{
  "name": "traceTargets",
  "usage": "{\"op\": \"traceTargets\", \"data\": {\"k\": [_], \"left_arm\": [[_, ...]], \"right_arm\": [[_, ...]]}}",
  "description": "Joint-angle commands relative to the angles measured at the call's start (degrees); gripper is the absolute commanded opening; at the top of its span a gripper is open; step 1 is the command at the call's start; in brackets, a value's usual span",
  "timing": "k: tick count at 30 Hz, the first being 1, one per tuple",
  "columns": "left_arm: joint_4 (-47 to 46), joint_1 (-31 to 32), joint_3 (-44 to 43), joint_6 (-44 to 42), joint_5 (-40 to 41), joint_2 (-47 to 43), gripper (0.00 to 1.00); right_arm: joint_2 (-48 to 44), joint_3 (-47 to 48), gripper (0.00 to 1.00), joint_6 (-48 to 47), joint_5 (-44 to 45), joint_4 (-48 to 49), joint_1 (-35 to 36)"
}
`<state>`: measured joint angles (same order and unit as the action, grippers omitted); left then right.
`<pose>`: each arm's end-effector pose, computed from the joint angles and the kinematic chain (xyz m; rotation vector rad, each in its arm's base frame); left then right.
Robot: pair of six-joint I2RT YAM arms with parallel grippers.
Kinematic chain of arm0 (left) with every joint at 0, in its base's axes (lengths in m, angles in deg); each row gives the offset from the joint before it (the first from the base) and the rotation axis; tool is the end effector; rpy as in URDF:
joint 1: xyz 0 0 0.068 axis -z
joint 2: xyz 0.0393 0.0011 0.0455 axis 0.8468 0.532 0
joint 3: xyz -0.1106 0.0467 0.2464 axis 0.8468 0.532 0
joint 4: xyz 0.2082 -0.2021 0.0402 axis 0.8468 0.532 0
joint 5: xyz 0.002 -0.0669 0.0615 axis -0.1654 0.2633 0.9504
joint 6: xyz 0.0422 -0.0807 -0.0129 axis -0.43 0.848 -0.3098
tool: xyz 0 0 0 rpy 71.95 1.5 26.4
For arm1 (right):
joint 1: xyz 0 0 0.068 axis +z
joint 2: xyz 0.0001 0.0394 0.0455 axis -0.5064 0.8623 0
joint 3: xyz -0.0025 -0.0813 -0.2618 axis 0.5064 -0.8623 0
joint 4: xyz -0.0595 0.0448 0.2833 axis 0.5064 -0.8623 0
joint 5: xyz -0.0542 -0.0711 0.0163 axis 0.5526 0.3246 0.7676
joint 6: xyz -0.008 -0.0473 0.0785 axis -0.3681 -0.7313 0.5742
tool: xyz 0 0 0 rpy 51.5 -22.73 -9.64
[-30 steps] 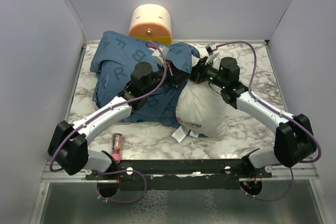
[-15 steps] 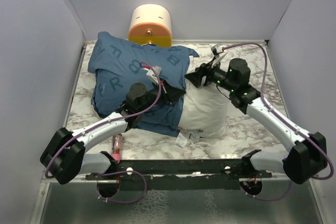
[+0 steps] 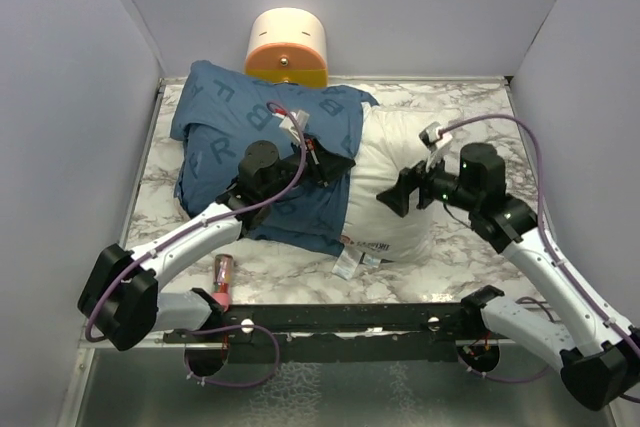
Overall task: Put the pillow into the pillowcase
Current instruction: Stuff the pillow into the pillowcase.
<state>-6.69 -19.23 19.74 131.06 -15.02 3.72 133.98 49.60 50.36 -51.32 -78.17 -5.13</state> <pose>0.2666 -0.2493 0.2940 0.2236 1.7162 -1.3796 0.2370 0.1505 0.3260 -0.5764 1.9288 0.8127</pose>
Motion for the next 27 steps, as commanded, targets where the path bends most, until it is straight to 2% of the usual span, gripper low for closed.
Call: {"op": "traceTargets", "data": {"k": [1, 4, 7, 12, 13, 14, 17, 20, 23, 27], "left_arm": [[3.16, 0.48, -5.4, -2.02, -7.62, 1.17, 0.0], [0.69, 0.69, -8.64, -0.41, -11.08, 3.87, 0.0], [0.94, 1.98, -13.2, -1.04, -14.23, 7.35, 0.0], [2.72, 2.72, -20.15, -2.55, -15.26, 9.82, 0.0], [3.14, 2.53, -21.55, -3.14, -15.06, 9.76, 0.0], [3.15, 2.17, -23.0, -3.34, -15.12, 9.75, 0.0], [3.19, 0.36, -26.23, -2.79, -15.84, 9.62, 0.0], [2.16, -1.86, -25.69, -1.63, -16.61, 8.75, 0.0], [-0.2, -2.58, -19.95, 0.38, -16.65, 7.61, 0.0], [-9.1, -2.6, -8.23, 6.88, -17.99, 7.22, 0.0]], "right_arm": [[-2.3, -9.57, 0.91, 5.5, 12.05, -6.58, -0.1], [7.75, -12.1, 0.87, 10.04, 11.29, 2.0, 0.28], [17.87, -8.35, 0.75, 13.92, 8.21, 11.6, 2.09], [23.72, 3.22, 0.17, 22.29, -2.06, 23.07, 2.39], [23.36, 5.21, 0.07, 25.18, -3.61, 25.19, 2.34], [22.63, 7.26, 0.02, 28.09, -4.76, 27.83, 2.58], [19.9, 11.6, 0.01, 35.32, -4.03, 33.59, 3.6], [17.78, 8.07, 0.01, 39.5, -2.11, 38.56, 3.92], [18.21, -0.48, 0.01, 40.77, -4.25, 39.93, 4.29], [21.56, -11.45, 0.04, 40.16, -11.26, 40.42, 6.42]]}}
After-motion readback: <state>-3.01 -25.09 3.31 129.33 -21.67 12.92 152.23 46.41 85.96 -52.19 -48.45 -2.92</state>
